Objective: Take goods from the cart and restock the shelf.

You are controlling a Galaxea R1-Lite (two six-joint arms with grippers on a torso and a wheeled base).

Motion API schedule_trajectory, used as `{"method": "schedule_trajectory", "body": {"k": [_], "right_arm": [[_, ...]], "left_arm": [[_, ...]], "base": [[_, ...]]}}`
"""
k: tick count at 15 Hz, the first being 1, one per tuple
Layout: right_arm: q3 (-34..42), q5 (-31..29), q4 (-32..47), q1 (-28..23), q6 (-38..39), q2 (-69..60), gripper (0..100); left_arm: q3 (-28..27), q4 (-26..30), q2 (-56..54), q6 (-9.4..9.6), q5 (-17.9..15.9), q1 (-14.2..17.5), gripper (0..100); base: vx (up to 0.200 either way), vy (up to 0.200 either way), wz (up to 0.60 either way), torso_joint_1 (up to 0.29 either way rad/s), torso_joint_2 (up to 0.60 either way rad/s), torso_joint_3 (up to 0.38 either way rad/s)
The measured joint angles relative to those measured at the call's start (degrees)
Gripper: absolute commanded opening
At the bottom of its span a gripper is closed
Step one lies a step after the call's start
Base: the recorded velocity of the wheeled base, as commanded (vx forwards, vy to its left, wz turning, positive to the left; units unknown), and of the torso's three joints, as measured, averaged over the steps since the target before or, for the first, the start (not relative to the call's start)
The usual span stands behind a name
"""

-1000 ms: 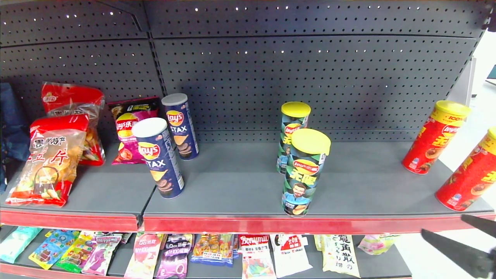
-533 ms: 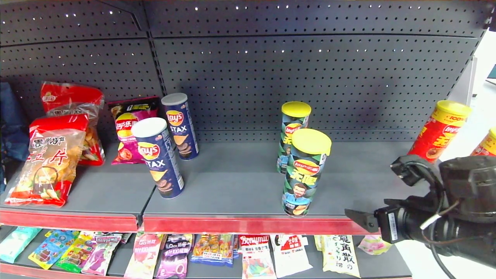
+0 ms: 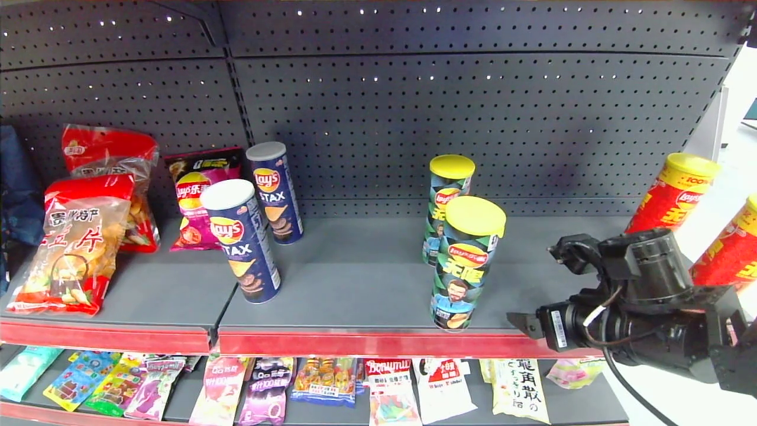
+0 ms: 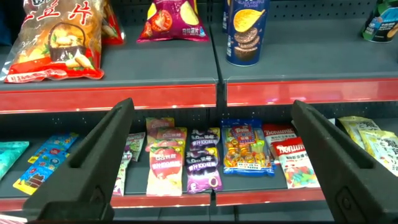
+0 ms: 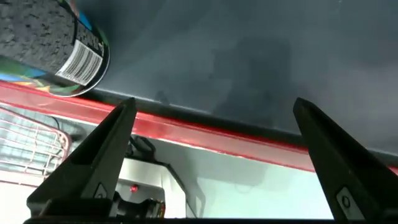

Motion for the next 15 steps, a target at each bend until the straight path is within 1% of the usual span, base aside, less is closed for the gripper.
{"method": "schedule_trajectory", "body": {"k": [6, 15], "right_arm": [[-3.2, -1.4, 0.1, 0.2, -0.8, 4.1, 100], [-6.1, -1.5, 0.0, 1.6, -0.8, 7.9, 100]], "left_arm": [[0.0, 0.0, 0.0, 0.0, 0.0, 0.0, 100], [0.0, 0.0, 0.0, 0.0, 0.0, 0.0, 100]], "base": [[0.0, 0.0, 0.0, 0.0, 0.0, 0.0], [0.0, 0.0, 0.0, 0.0, 0.0, 0.0]]}}
